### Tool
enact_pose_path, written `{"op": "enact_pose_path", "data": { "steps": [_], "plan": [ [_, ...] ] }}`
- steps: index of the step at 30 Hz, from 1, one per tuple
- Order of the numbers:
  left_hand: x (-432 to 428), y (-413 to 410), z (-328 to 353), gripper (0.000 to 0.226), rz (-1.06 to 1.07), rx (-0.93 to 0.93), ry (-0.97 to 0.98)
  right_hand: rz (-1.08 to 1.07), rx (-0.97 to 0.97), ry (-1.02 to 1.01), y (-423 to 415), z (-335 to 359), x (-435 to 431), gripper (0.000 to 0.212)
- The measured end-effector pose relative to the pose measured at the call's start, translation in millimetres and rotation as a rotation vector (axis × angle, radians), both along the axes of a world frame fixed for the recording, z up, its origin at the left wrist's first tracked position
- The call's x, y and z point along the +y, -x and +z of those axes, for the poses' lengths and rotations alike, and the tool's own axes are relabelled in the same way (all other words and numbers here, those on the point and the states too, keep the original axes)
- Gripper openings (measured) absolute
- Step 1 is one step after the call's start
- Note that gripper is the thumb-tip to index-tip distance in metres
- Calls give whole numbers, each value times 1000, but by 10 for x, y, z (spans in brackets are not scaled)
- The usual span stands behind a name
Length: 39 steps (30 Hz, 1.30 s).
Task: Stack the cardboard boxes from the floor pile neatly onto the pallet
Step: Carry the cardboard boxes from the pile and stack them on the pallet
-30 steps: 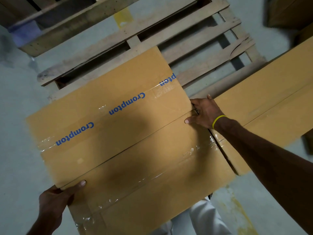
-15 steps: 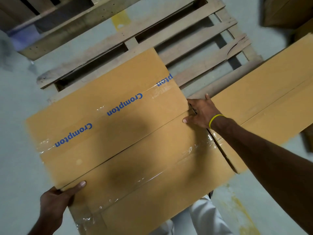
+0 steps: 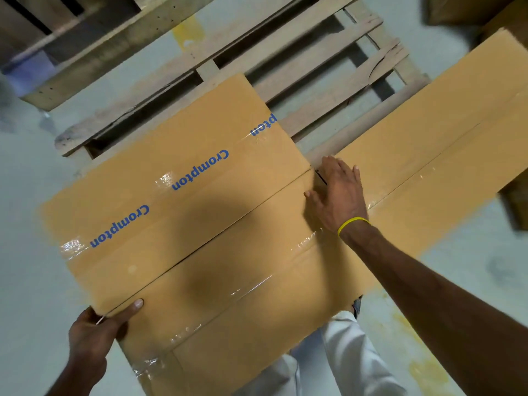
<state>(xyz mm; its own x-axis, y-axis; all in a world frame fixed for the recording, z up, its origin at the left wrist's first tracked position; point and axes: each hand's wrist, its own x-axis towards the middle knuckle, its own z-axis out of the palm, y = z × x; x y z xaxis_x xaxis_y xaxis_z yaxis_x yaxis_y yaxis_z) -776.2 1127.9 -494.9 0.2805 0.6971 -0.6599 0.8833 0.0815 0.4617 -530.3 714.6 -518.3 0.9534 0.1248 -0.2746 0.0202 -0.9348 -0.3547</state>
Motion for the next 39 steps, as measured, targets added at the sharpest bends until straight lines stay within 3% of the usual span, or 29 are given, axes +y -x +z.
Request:
{"op": "enact_pose_path", "data": {
  "steps": [8,12,16,19,22,29,39],
  "plan": [
    [-31,-14,46,58,-96,25,-115,-33,-44,-75,418,66,-172,60],
    [-189,-95,65,86,-221,10,-331,-34,-55,-95,613,63,-220,53],
    [-260,-151,-49,109,-898,56,-659,-65,-63,-117,866,50,-239,48],
    [-709,-294,-34,100,-1278,-103,-566,-71,-36,-116,1110,82,-203,49],
    [-1145,-491,-131,93,-1444,-178,-511,-50,11,-104,1354,131,-187,53],
    [-1725,-793,-363,99,-1439,-31,-458,-57,43,-148,1752,130,-216,58],
    [-1723,-799,-332,104,-1430,13,-408,-63,109,-78,1842,119,-325,62]
  ]
}}
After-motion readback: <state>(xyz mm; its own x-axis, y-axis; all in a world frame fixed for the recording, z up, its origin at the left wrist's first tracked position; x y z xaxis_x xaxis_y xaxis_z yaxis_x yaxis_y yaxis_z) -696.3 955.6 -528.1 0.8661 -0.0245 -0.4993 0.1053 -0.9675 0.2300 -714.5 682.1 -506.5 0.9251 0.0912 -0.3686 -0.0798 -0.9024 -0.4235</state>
